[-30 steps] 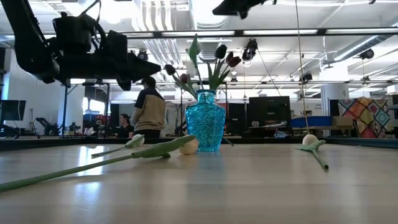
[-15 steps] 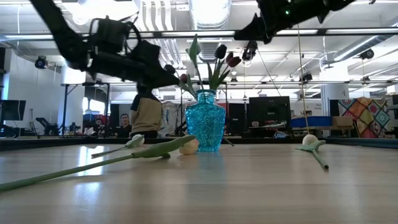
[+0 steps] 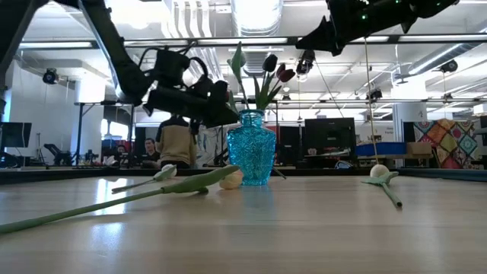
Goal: Sort flowers into vase by color
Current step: Put the red tulip into the transparent vase
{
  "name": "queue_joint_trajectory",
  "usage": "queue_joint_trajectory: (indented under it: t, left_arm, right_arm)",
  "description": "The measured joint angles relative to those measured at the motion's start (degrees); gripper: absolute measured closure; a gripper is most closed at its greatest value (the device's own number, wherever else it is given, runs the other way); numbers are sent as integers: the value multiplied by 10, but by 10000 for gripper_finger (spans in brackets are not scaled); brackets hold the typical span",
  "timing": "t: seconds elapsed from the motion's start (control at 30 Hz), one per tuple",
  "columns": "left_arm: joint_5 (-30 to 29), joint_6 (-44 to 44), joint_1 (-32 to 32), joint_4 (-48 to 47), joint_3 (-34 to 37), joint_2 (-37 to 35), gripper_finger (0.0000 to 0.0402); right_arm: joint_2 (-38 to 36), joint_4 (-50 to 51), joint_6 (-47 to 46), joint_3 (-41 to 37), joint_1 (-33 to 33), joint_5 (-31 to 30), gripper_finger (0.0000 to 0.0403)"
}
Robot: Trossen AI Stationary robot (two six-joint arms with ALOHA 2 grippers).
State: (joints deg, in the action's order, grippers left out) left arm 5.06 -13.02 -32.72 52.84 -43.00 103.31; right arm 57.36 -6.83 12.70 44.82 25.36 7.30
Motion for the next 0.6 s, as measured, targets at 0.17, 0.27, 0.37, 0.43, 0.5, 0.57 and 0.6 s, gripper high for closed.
queue_joint_trajectory:
  t: [0.17,0.27,0.37,0.43,0.5,0.57,0.6]
  left_arm:
    - [-1,-15,-7,0,-33,24,292]
    - [-11,-28,-14,-3,-43,32,267]
    - [-12,-37,-21,-14,-50,34,254]
    - [-14,-40,-25,-17,-52,34,252]
    - [-14,-40,-29,-18,-56,34,251]
    - [-14,-41,-31,-20,-61,34,251]
    - [-15,-41,-32,-20,-62,34,251]
  right_arm:
    - [0,1,3,0,0,0,394]
    - [1,3,3,0,0,0,394]
    - [1,3,3,0,0,0,394]
    - [1,3,4,0,0,0,394]
    - [1,3,6,0,0,0,394]
    - [1,3,7,0,0,0,394]
    - [1,4,8,0,0,0,394]
